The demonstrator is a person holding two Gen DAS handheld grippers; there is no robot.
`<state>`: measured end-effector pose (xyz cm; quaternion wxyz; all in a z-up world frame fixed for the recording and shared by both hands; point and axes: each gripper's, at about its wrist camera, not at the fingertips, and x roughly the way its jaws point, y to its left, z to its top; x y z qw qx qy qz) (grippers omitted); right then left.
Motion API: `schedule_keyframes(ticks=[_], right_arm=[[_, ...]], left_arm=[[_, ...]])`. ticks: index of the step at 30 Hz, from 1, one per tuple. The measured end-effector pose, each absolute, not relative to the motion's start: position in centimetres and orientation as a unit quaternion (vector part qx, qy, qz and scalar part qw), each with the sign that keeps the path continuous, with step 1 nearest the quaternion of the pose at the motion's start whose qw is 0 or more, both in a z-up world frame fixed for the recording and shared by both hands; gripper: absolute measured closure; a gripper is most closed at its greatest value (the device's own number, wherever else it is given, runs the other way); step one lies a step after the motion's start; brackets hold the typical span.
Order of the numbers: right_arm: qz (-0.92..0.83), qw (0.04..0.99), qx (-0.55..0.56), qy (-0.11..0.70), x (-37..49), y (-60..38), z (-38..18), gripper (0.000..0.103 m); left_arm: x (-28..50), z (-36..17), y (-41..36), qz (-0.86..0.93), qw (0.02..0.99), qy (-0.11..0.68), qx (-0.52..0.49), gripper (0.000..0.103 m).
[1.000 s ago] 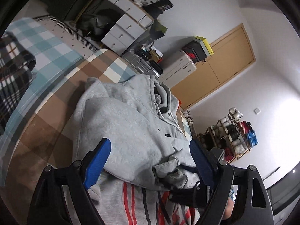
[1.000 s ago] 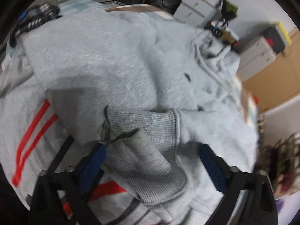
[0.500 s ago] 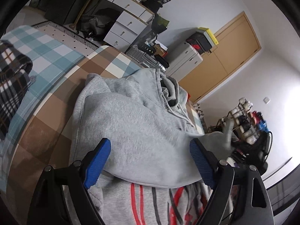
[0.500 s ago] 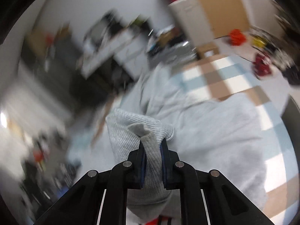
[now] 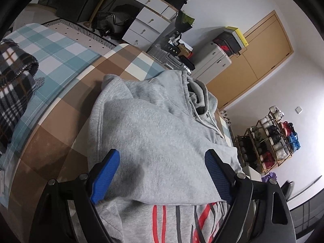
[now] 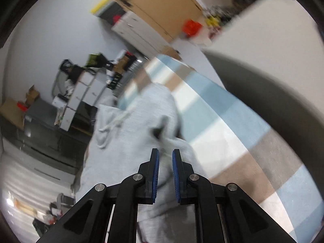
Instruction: Fold large clothes
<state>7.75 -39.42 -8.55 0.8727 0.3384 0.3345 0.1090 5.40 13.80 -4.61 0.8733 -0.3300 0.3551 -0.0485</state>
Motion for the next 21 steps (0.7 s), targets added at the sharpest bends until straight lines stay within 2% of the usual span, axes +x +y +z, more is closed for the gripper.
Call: schedule_keyframes(ticks=[2,3,5,6,8,10,15,18,21], right_arm=[[0.142,0.893,0.294,0.309,7.9,-37.2,-5.6,0.088],[0.157,0.898,0.277,0.303,8.7,-36.2,-4.6,0.081],[0.191,0.906,0.232,0.299,9.6,-32.9,-2.5,0.033],[0.203,0.910,0.204,0.300,10.1,-31.0,-1.9,0.000],[0.202,0.919,0.150,0.304,11.4,-28.1,-1.7,0.000],[0.192,0.913,0.108,0.343,13.6,-25.5,-3.0,0.000],[0.135,0.881,0.010,0.454,16.8,-23.5,-9.3,0.001],[0.097,0.861,-0.069,0.495,16.5,-24.1,-12.1,0.003],[0.105,0.859,-0.111,0.488,15.6,-24.6,-13.5,0.004]], left_arm=[[5.3,-4.2,14.0,-0.064,0.872,0.351,-0.336,0.020],[5.1,-3.9,14.1,-0.072,0.872,0.348,-0.337,0.020],[5.0,-2.8,14.3,-0.079,0.880,0.331,-0.331,0.020],[5.1,-2.2,14.4,-0.080,0.885,0.325,-0.323,0.020],[5.6,-1.3,14.7,-0.082,0.891,0.317,-0.316,0.020],[6.8,-1.6,14.5,-0.087,0.887,0.333,-0.309,0.020],[10.1,-6.1,13.7,-0.104,0.846,0.418,-0.313,0.020],[11.2,-8.9,13.3,-0.093,0.822,0.470,-0.307,0.020],[11.5,-10.0,12.6,-0.086,0.820,0.491,-0.282,0.021]])
